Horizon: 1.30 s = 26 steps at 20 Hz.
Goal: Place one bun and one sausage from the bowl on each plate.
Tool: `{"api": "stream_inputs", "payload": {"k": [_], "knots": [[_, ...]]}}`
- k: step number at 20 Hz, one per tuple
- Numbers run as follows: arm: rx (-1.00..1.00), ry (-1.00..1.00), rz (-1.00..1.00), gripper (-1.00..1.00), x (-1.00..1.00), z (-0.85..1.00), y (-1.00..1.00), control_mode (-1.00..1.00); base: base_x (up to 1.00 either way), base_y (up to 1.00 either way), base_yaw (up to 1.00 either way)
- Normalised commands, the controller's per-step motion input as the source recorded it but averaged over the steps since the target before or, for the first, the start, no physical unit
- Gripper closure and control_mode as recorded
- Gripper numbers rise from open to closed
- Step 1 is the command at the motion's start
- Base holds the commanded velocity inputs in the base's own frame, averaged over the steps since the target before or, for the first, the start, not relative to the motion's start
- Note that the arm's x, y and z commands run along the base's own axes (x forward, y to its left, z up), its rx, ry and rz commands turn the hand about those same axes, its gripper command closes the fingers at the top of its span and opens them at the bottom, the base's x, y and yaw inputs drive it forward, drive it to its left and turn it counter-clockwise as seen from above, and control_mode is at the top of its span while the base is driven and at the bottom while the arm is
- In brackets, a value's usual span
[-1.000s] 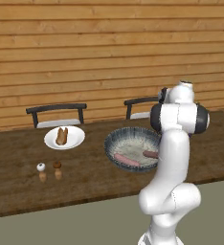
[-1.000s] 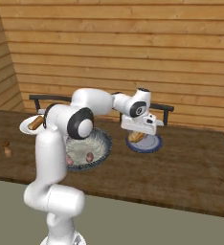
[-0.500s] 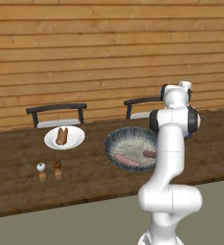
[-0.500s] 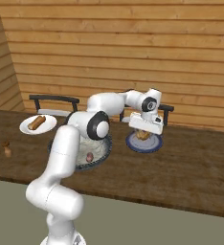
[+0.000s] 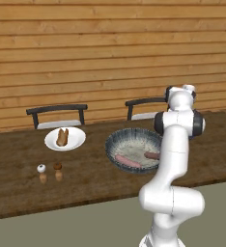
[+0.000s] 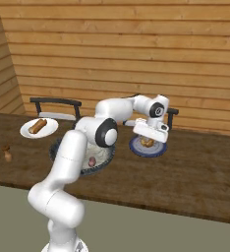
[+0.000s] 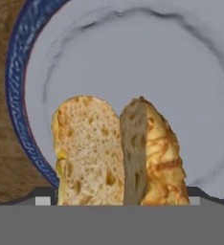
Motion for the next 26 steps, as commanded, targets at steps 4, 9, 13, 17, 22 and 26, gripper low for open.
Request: {"api": "stream_inputs", "payload": {"k": [4,9,13,17,22,26], "knots": [[0.00,-0.03,0.00,-1.00,0.00,-0.03,0.21,-1.00,0.00,0.00,0.00],[0.00,-0.02,0.00,-1.00,0.00,0.00,0.02,-1.00,0.00,0.00,0.00],[0.00,-0.12,0.00,-1.00,-0.03,0.00,0.01,-1.00,0.00,0.00,0.00],[0.00,-0.22,0.00,-1.00,0.00,0.12,0.00,-1.00,0.00,0.00,0.00],[0.00,-0.19,-0.03,-1.00,0.00,0.03,0.06,-1.00,0.00,0.00,0.00],[-0.01,-0.05,-0.13,-1.00,0.00,0.17,0.08,-1.00,0.00,0.00,0.00]]}}
